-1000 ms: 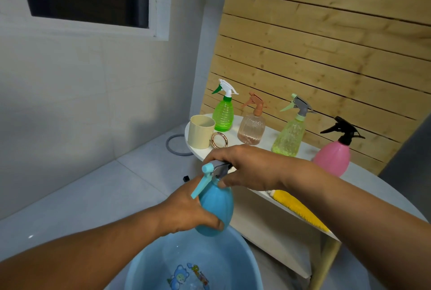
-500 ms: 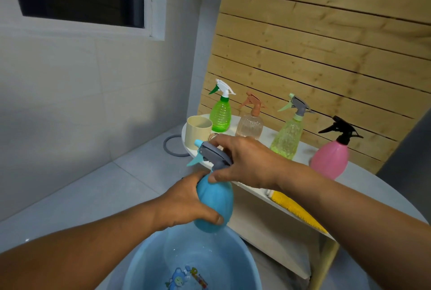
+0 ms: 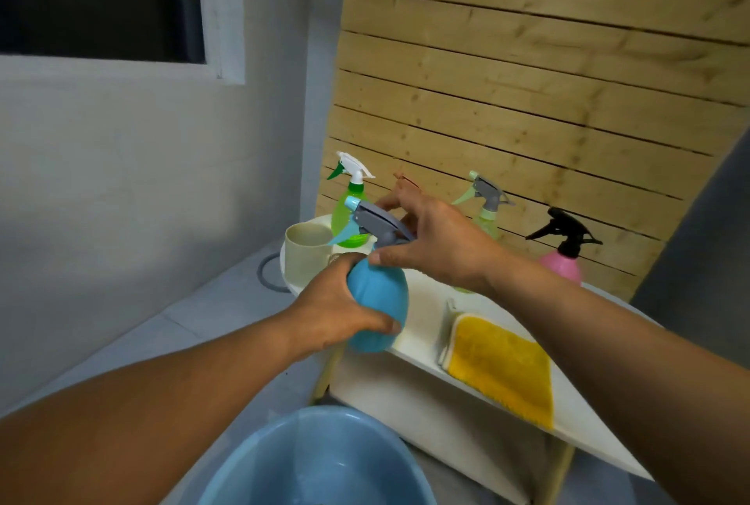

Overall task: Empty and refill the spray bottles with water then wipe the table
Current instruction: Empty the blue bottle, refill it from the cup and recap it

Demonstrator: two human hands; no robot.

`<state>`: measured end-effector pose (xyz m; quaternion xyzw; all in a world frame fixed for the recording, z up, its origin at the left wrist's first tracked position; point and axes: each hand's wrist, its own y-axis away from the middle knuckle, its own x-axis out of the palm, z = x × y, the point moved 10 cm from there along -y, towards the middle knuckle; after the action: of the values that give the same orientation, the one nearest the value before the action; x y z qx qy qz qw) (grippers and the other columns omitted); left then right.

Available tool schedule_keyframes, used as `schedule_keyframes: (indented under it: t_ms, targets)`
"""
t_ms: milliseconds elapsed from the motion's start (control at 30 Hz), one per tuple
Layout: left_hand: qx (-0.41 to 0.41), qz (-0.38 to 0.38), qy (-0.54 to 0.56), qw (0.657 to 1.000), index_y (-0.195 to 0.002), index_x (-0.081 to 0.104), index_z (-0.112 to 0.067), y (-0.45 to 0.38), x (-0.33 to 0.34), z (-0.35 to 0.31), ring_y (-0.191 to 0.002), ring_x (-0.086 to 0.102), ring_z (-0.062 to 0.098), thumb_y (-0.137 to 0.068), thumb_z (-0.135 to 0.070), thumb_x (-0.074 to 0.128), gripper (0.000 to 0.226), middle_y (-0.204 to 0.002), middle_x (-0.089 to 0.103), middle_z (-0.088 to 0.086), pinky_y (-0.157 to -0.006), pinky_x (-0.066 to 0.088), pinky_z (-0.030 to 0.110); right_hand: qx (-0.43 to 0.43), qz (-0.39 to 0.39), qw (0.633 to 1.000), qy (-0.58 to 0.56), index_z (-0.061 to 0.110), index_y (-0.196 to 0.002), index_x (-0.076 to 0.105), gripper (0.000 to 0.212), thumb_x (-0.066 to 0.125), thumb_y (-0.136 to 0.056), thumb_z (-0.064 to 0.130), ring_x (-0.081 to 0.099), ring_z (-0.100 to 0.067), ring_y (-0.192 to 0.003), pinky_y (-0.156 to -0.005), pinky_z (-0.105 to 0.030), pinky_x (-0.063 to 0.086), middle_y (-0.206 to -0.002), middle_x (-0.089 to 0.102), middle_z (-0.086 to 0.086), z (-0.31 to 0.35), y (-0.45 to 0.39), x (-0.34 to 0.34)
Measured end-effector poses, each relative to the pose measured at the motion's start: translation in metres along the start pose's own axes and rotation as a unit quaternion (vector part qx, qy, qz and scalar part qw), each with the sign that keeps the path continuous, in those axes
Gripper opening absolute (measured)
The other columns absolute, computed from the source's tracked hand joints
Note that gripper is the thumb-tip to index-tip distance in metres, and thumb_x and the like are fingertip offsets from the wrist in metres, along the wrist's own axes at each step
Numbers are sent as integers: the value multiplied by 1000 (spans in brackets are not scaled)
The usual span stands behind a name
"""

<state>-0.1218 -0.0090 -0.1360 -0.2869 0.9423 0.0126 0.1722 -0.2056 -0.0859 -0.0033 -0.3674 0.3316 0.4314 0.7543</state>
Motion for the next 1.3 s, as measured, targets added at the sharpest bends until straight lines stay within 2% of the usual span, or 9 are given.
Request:
schedule_keyframes:
  t_ms: [100, 233, 567, 800, 933, 1000, 1100, 1200, 1300]
  targets:
    - [-4, -9, -2, 1000, -131, 57, -33, -18, 13, 0, -109, 68, 14, -44, -38, 100, 97, -120, 68, -8, -90, 63, 44, 15, 0, 1000, 1, 40, -123, 57, 60, 88, -72, 38, 65, -6, -90, -81, -32, 55, -115, 68, 7, -20, -4, -7]
    - [-18, -11, 3, 1000, -123, 54, -40, -36, 33, 7, -101, 68, 6, -45, -36, 102, 92, -113, 68, -15, -87, 62, 37, 40, -24, 999, -2, 40, -124, 57, 63, 90, -71, 32, 65, -2, -81, -79, -32, 57, -94, 67, 18, -51, -3, -13]
    - [-42, -29, -13, 999, -130, 53, -36, -53, 57, 26, -107, 68, 18, -28, -59, 94, 113, -118, 67, -8, -94, 59, 49, 109, -70, 991, 24, 44, -130, 49, 68, 83, -72, 39, 68, -19, -87, -79, -42, 58, -95, 71, 6, -92, 5, -5]
    - [-32, -81, -212, 973, -143, 35, -45, -45, 59, 11, -122, 57, 21, -36, -97, 72, 124, -129, 55, -8, -96, 50, 44, 151, -112, 981, 35, 43, -139, 42, 70, 77, -79, 41, 68, -26, -96, -82, -42, 57, -104, 72, 2, -92, 12, -3]
    - [-17, 21, -120, 992, -156, 28, -41, -53, 67, 9, -138, 44, 17, -48, -62, 90, 127, -145, 44, -8, -112, 44, 42, 153, -118, 981, 25, 40, -143, 41, 72, 77, -80, 38, 67, -27, -96, -81, -43, 57, -106, 72, 0, -91, 15, -5]
    - [-15, 88, -53, 995, -153, 33, -42, -52, 70, 9, -131, 57, 17, -55, -34, 91, 114, -140, 57, -7, -110, 51, 46, 158, -119, 980, 18, 39, -141, 42, 71, 77, -80, 38, 67, -26, -96, -81, -44, 57, -106, 71, 0, -90, 16, -6]
    - [-3, 96, -12, 995, -135, 51, -47, -53, 64, 7, -113, 69, 11, -59, -19, 94, 92, -123, 70, -11, -103, 56, 48, 162, -119, 979, 23, 38, -141, 42, 70, 77, -81, 37, 67, -26, -95, -80, -45, 58, -105, 70, 1, -88, 17, -6]
    - [15, 25, -79, 996, -135, 48, -43, -52, 56, 0, -117, 61, 16, -53, -44, 103, 99, -124, 59, -7, -102, 54, 48, 167, -122, 978, 37, 39, -141, 40, 71, 77, -80, 38, 67, -26, -93, -78, -42, 58, -104, 71, 1, -87, 19, -5]
    - [7, -21, -221, 975, -149, 29, -46, -50, 58, -6, -123, 45, 18, -46, -80, 87, 123, -126, 43, -6, -105, 48, 42, 173, -128, 975, 56, 40, -142, 39, 73, 77, -79, 39, 67, -26, -92, -76, -39, 57, -105, 71, 2, -87, 21, -8]
